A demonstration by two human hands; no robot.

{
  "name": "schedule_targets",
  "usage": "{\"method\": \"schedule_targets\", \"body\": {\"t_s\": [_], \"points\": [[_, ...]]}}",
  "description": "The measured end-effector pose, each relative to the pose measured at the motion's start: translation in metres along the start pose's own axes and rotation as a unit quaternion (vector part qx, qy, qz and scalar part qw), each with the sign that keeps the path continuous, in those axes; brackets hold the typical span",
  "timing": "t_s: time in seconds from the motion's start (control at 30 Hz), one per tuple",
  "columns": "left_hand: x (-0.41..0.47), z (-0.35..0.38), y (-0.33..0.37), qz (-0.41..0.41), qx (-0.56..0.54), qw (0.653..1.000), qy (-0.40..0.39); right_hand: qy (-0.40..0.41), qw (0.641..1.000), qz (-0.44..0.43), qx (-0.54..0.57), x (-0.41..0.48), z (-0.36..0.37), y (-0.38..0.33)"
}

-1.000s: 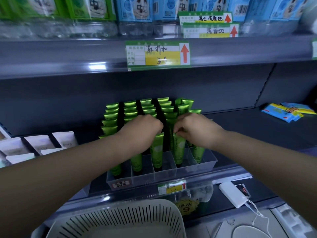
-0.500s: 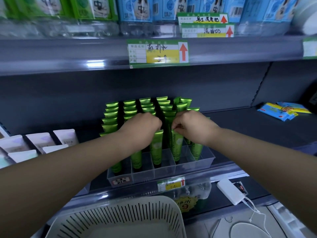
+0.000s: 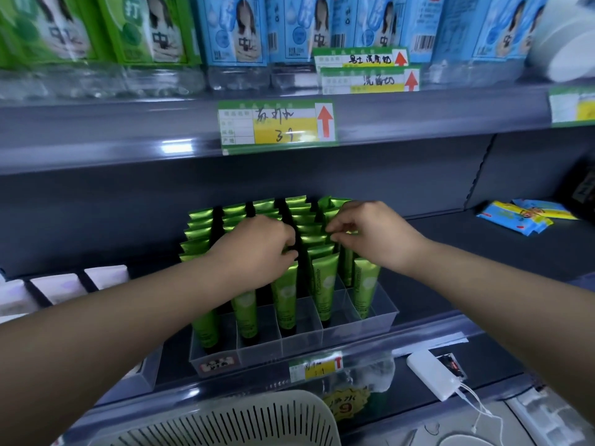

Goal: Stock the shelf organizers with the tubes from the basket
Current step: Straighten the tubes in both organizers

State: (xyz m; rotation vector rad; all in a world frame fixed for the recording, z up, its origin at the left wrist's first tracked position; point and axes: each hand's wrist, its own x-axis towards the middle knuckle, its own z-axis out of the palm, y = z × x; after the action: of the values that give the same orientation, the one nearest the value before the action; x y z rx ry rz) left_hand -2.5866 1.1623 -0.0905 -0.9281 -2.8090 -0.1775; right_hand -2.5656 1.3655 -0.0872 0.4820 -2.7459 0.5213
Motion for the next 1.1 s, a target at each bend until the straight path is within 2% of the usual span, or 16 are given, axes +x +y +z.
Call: {"method": "schedule_targets", "body": {"t_s": [0.4,0.57,0.67,0.9,1.1], "points": [[0.104,0.015,0.006,-0.032,-0.141,0.987,0.068,0.079,0.988,0.121,0.062,0.042,-0.007,0.077],[0.151,0.027,0.007,-0.029,-0.158,0.984,0.080,0.060,0.988,0.136,0.048,0.070,0.009,0.100],[0.173,0.037,0.006,-0.034,-0.150,0.985,0.076,0.038,0.985,0.160,0.043,0.083,0.020,0.110],[0.199,0.057,0.003,-0.090,-0.063,0.993,0.038,-0.002,0.988,0.152,-0.016,0.099,0.040,0.124],[0.204,0.061,0.002,-0.124,-0.018,0.992,0.012,-0.001,0.983,0.176,0.044,0.103,0.048,0.130]]}}
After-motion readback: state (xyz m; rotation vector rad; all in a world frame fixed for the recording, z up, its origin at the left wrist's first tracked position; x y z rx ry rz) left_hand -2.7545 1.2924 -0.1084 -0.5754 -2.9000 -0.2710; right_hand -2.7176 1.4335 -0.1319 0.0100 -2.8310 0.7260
